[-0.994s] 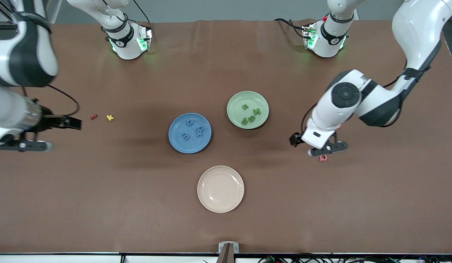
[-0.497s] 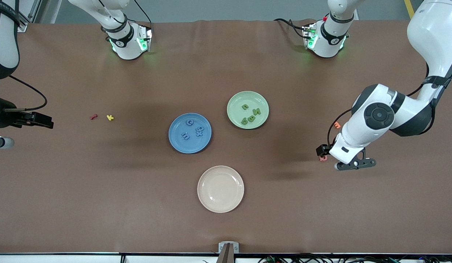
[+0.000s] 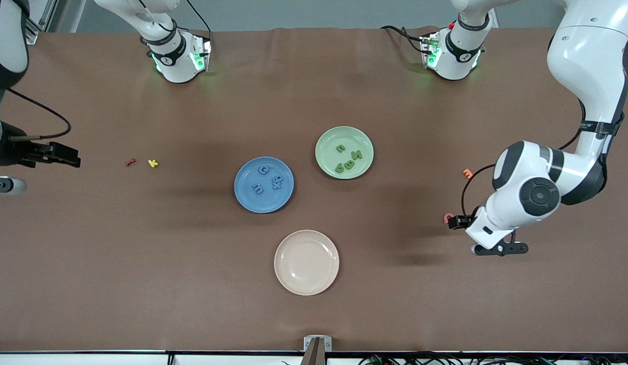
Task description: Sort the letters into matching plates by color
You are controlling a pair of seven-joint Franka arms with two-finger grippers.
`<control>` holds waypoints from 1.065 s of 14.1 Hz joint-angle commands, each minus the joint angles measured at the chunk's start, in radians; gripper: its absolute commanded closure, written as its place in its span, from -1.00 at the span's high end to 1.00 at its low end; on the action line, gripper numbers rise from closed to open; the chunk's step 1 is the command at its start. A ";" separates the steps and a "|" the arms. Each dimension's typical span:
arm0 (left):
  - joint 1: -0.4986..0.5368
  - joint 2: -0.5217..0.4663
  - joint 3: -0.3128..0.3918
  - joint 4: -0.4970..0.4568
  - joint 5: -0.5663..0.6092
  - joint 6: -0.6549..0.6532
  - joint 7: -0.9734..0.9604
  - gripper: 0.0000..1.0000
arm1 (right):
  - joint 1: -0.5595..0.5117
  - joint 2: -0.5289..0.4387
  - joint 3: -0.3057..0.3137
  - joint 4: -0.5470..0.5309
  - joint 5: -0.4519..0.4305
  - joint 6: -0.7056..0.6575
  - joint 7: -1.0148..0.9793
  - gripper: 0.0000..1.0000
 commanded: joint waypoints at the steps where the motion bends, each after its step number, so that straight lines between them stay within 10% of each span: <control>1: -0.143 -0.115 0.238 -0.027 -0.206 -0.040 0.201 0.98 | -0.017 -0.053 -0.005 0.002 0.033 -0.081 0.013 1.00; 7: -0.233 -0.350 0.398 -0.112 -0.298 -0.204 0.275 0.99 | -0.031 -0.160 -0.008 -0.045 0.035 -0.126 0.013 1.00; 15: -0.212 -0.670 0.393 -0.223 -0.308 -0.334 0.286 0.99 | 0.079 -0.177 -0.108 -0.083 0.038 -0.082 0.011 1.00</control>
